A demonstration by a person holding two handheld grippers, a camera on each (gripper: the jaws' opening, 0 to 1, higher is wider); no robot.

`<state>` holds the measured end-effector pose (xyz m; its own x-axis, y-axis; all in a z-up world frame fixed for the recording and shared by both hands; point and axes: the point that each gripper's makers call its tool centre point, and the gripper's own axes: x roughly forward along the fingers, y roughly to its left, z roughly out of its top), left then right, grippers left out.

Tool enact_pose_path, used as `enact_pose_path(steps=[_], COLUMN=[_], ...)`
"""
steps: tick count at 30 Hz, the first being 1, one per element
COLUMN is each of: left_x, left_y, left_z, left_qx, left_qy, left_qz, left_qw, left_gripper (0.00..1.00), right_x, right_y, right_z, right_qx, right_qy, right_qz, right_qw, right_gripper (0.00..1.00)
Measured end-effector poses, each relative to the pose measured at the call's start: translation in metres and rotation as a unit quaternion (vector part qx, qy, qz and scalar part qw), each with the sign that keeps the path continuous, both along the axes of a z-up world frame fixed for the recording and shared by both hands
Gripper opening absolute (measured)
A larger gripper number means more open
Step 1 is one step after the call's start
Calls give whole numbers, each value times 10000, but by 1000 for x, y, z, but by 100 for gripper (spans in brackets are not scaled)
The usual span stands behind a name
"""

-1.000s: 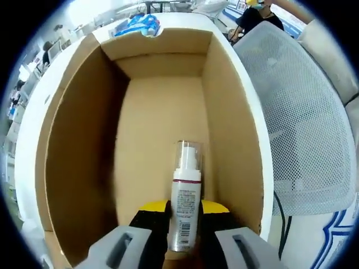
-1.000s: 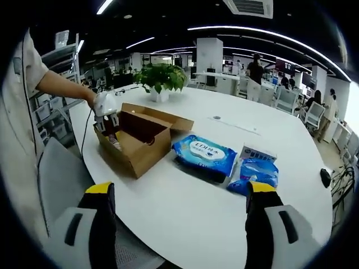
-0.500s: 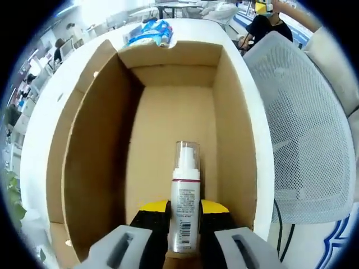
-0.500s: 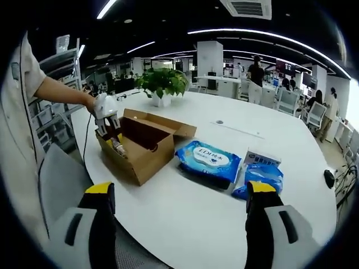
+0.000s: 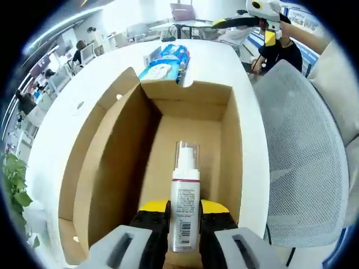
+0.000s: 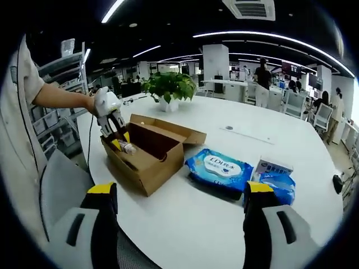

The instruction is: Operate the shoe box by opening the lid, removing the specified soft item, and placing it in the target area until the item is outside and the box remains undamaged.

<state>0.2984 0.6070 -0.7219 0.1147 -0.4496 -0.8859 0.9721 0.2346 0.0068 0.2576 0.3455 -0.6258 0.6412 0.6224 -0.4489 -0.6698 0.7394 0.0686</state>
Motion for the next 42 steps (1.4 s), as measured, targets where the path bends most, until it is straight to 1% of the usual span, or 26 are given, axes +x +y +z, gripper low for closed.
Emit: enact_pose_path(steps=[7,10,17,23,29,32,38,42], left_x=[0,1,0,-3,-6,-7,-8,-9], left_y=[-8,-13,-28,-42,-61,-72,-87,-97], left_z=[16,23,40,46,51,56,62,66], left_qx=[-282,-398,-817,-1040,-1322,-1529,-1766,-1993], left_qy=[-187,-267,-398,-485,-510,-513,-501,-474], left_qz=[195,266,492,549,633,704,782,873], left_qw=[9992,9985,9946,9919,9879,9844,9799,9749], left_gripper=[18,18,18,18,18,18,18,18], right_x=[6,7,14,19,23,24,25,28], right_y=[13,20,36,54,72,79,89,96], right_z=[3,5,8,16,18,17,18,17], right_qx=[138,233,393,708,819,858,972,1042], right_qy=[-47,-52,-78,-63,-72,-55,-22,-3], right_qz=[104,160,275,358,518,562,624,638], right_qw=[9998,9996,9988,9968,9953,9947,9933,9925], right_gripper=[80,78,71,69,64,62,57,53])
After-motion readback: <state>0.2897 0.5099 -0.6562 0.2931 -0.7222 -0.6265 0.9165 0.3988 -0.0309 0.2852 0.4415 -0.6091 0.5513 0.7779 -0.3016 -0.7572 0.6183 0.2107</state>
